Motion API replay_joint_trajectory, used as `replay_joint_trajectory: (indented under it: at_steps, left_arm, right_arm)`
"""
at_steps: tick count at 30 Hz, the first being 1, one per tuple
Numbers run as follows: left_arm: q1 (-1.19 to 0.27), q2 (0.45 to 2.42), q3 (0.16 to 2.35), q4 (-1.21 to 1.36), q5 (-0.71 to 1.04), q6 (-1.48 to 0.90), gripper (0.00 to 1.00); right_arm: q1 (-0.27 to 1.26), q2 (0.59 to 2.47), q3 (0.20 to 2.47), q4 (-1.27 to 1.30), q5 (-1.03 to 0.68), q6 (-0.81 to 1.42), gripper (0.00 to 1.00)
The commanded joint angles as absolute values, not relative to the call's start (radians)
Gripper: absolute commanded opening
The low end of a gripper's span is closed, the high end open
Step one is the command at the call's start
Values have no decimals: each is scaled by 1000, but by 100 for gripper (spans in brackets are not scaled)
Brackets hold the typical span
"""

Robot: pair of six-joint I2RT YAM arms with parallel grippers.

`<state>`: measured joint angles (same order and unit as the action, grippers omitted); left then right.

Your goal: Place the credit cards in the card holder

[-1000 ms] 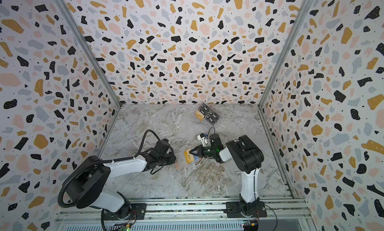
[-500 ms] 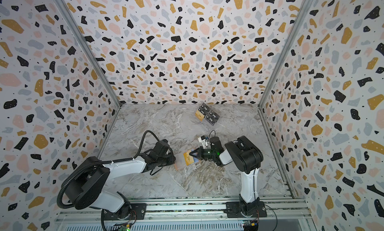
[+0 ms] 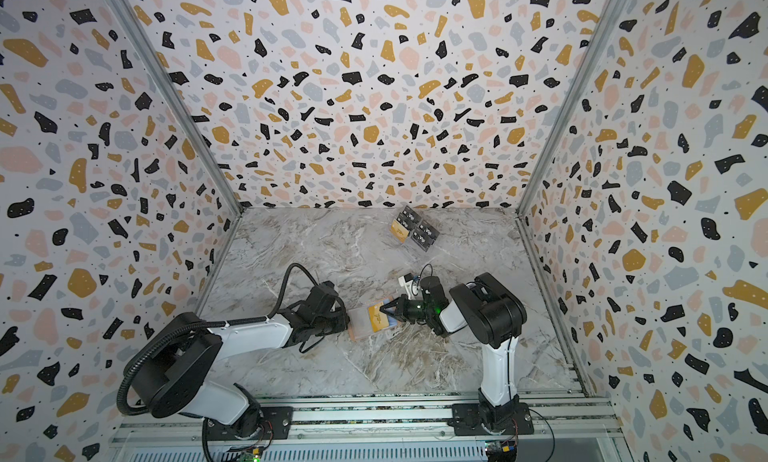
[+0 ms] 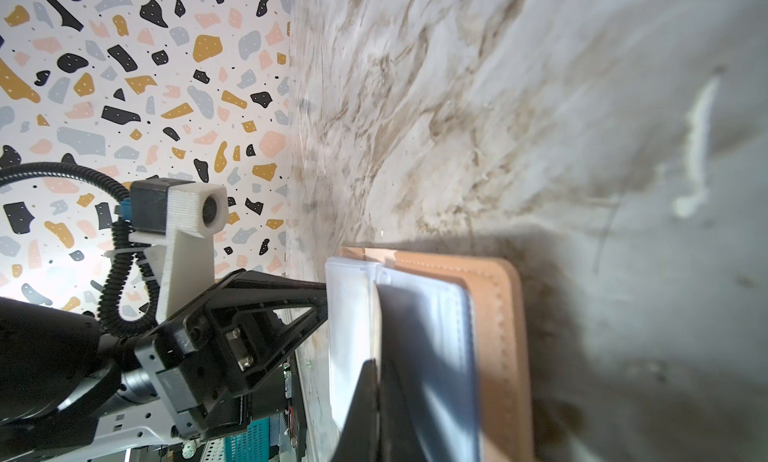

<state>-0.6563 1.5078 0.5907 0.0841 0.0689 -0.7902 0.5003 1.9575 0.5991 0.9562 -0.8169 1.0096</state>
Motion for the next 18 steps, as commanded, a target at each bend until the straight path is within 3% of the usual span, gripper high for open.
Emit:
replay_joint_trajectory:
  at_steps: [1, 18]
  left_arm:
    - [-653, 1522, 581, 129, 87, -792, 13]
    - [-653, 1525, 577, 133, 91, -788, 11]
  right_arm:
    - [517, 1930, 605, 931, -828, 1002, 0]
    - [535, 1945, 618, 971, -833, 1029, 0]
